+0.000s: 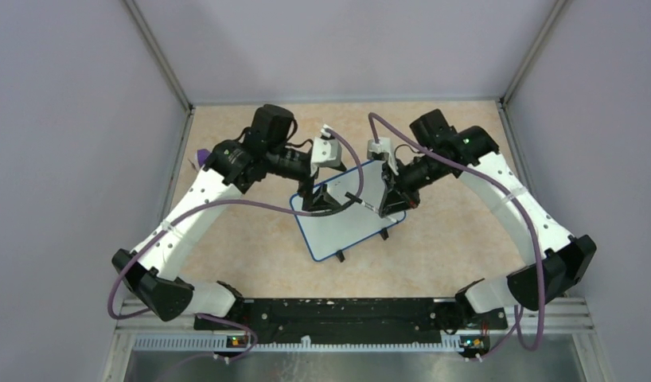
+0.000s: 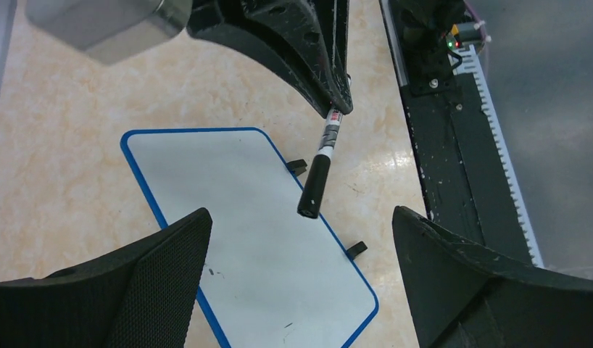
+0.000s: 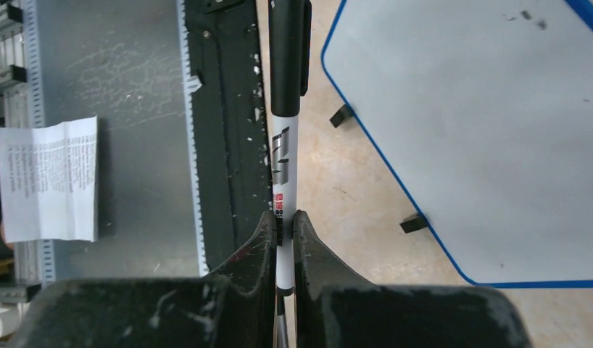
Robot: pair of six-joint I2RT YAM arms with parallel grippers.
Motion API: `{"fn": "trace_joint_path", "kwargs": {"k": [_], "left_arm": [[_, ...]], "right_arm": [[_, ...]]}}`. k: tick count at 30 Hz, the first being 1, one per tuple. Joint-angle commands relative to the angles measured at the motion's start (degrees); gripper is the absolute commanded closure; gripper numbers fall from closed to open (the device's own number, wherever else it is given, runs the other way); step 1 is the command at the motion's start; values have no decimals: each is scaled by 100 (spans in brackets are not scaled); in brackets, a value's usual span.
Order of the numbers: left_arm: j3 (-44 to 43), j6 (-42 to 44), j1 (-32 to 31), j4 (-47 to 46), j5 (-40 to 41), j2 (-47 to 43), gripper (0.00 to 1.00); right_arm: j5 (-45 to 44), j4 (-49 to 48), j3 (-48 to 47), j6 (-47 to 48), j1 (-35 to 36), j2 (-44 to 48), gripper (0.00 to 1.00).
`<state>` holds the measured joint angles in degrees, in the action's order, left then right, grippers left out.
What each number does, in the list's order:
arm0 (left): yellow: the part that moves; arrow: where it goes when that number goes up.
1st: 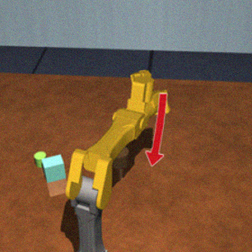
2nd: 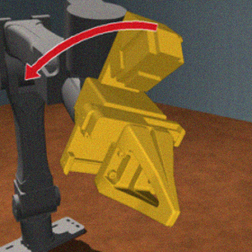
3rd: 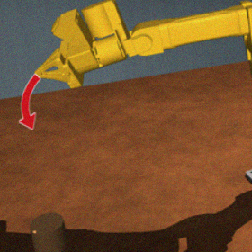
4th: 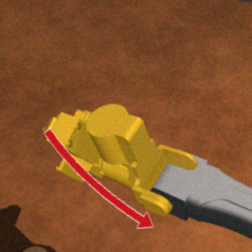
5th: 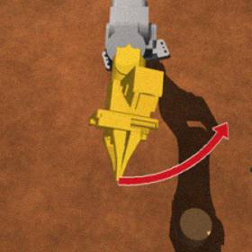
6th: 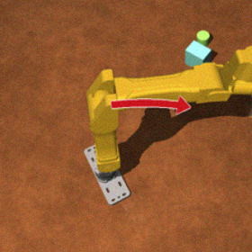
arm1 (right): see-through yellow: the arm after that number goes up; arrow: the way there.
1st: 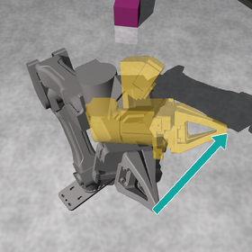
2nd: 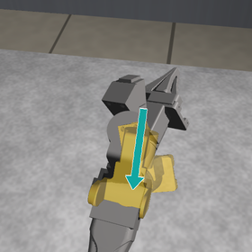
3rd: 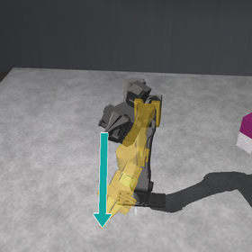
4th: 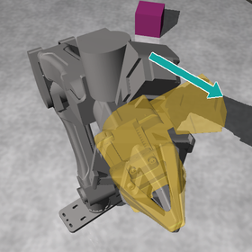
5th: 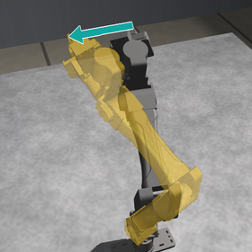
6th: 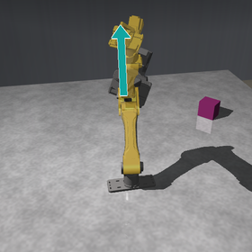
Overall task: Write a sentence on the whiteboard
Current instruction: Pass from the right arm to the left
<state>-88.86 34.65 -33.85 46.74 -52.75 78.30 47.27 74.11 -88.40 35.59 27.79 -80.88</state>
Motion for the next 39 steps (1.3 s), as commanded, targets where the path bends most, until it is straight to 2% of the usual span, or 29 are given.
{"fn": "trace_joint_path", "kwargs": {"k": [1, 9, 17, 22, 23, 27, 28, 29, 31, 34, 39], "left_arm": [[-327, 1525, -546, 1012, 460, -7, 3], [19, 2043, -1226, 1089, 1110, -187, 15], [207, 2068, -1444, 939, 1389, -266, 44], [270, 2015, -1473, 856, 1330, -315, 57], [281, 2000, -1480, 841, 1328, -311, 61], [365, 1824, -1485, 706, 1285, -338, 90], [402, 1734, -1490, 648, 1282, -359, 96], [428, 1563, -1481, 565, 1333, -375, 100], [529, 953, -1339, 352, 1403, -438, 100], [634, 426, -843, 73, 1051, -506, 100], [636, -711, -109, -563, 137, -588, 100]], "right_arm": [[527, 176, 104, 141, 228, 54, 100], [814, 323, 224, 250, 585, -64, 100], [966, 411, 174, 270, 657, -120, 100], [1020, 451, 150, 270, 657, -176, 100], [1029, 456, 141, 272, 657, -183, 100], [1025, 256, 119, 26, 657, -196, 100], [1022, 210, 95, -34, 646, -196, 94], [1026, 159, 60, -100, 621, -192, 81], [1098, -42, 6, -316, 451, -143, 61], [1319, -575, -39, -854, -77, -6, 45], [1408, -2050, -44, -1989, -829, 369, 38]]}}
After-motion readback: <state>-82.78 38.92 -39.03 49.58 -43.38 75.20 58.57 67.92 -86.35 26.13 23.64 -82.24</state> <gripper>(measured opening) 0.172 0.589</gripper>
